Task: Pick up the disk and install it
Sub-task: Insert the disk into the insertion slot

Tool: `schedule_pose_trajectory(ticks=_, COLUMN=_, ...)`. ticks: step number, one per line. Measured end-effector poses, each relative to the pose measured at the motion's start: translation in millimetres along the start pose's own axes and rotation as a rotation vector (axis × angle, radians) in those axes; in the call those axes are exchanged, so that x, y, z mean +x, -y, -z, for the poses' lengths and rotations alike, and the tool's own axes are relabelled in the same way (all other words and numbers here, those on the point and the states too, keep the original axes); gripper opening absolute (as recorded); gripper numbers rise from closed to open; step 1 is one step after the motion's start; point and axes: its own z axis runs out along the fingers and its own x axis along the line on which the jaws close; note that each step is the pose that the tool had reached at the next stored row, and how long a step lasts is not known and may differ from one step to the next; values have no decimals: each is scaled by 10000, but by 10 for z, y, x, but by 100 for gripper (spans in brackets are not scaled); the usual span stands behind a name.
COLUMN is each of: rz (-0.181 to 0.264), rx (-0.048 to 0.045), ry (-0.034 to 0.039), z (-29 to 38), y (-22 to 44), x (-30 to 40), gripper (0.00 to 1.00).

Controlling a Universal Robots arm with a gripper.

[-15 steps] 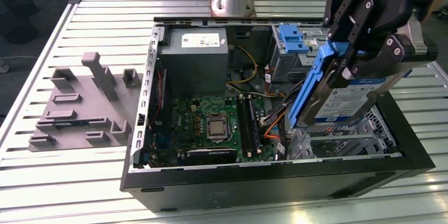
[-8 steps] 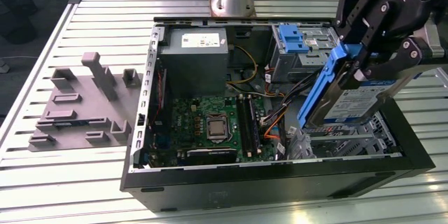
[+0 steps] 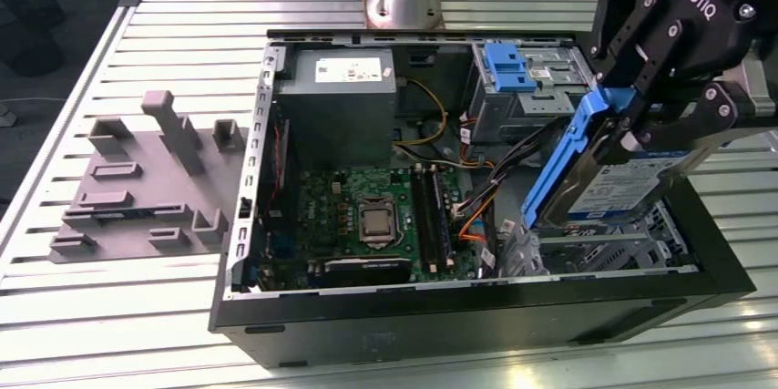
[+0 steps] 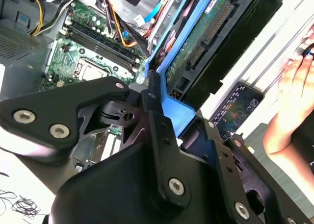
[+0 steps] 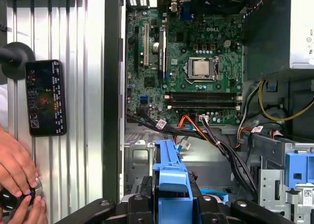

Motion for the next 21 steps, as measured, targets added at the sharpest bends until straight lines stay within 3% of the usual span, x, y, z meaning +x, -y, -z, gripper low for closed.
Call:
schedule_pose_trajectory(ticks=11, rz=-127, rx=-1, ry=2, z=-49, y=112, x=-2, gripper=36)
schedule_pose_trajectory(ticks=21, rz=-154, rx=-1, ry=2, z=-125, y=118, x=-3, gripper=36)
